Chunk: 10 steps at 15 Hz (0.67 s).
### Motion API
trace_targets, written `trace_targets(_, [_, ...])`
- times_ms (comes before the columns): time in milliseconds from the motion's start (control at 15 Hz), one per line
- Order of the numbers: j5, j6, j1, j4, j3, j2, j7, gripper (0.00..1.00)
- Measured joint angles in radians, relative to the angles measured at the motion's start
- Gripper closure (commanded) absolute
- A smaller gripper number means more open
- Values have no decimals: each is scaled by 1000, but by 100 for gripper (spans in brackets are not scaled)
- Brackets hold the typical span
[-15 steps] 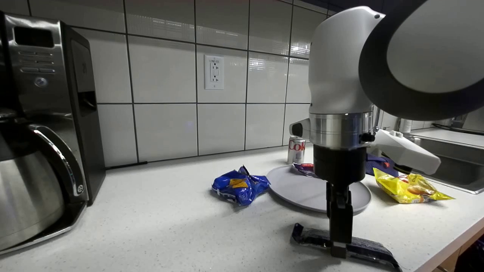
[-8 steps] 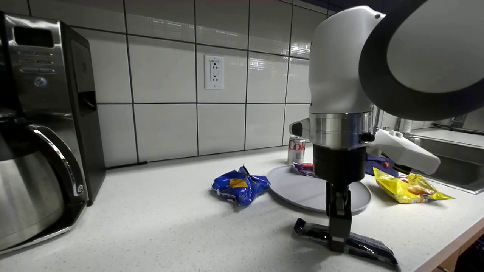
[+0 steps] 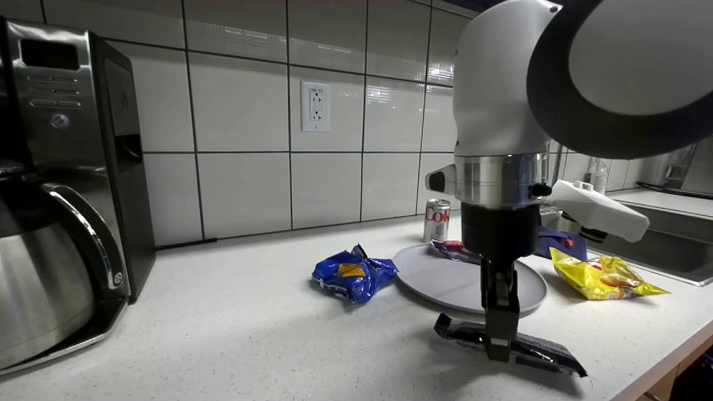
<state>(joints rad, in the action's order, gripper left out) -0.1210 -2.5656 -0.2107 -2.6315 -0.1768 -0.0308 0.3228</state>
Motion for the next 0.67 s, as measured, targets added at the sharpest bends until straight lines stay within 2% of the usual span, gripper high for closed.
trace_targets(667, [-108, 124, 21, 92, 40, 44, 2, 92])
